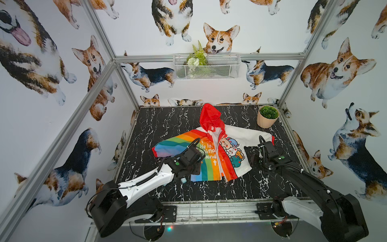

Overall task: Unzip the jacket
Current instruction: Unzip the zipper on the jacket, then smooth out the jacket at the center of the board.

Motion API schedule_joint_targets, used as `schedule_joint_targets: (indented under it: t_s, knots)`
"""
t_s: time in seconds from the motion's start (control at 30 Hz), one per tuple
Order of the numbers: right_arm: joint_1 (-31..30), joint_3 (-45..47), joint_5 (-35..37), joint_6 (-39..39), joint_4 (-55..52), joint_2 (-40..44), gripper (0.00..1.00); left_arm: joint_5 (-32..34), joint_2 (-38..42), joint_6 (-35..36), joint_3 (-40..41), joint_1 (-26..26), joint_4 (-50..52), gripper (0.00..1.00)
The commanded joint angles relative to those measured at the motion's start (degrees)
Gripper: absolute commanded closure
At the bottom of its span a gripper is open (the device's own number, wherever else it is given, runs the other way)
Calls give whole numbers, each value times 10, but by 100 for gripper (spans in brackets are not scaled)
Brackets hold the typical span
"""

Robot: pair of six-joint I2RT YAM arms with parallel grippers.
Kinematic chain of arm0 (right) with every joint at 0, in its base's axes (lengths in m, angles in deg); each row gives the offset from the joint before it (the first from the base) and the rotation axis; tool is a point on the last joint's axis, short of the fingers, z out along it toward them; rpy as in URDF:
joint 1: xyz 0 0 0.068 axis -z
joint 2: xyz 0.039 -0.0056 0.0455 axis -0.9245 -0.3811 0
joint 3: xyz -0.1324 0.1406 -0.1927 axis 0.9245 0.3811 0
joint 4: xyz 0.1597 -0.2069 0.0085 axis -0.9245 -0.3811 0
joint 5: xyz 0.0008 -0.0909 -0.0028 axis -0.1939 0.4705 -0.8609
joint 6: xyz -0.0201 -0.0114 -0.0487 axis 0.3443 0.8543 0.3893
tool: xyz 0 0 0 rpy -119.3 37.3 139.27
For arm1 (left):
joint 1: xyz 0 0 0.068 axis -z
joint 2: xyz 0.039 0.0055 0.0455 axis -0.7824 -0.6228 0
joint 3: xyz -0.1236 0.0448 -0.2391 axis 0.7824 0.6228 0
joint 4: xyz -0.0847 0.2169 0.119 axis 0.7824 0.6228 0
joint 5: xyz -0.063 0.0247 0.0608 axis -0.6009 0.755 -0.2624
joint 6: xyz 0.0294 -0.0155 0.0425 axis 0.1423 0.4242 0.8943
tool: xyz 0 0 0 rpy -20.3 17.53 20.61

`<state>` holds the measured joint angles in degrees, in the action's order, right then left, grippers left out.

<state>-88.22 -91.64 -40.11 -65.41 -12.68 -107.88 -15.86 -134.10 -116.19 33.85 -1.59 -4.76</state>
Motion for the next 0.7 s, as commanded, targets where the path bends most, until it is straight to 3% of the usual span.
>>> schedule_joint_targets:
  t_s: [0.0,0.3,0.47,0.67]
  knots:
    - [1,-1,14,8,-21,-7,46,25,-11,-74,20,27,24,49]
    - [1,4,-15,25,-22,-6,38,65,-54,-111,19,50,59,39]
    - [0,1,-65,38,-9,-24,38,62,-69,-114,28,51,37,47]
    - [-22,-15,-54,42,-13,-74,39,52,-80,-124,45,50,5,67]
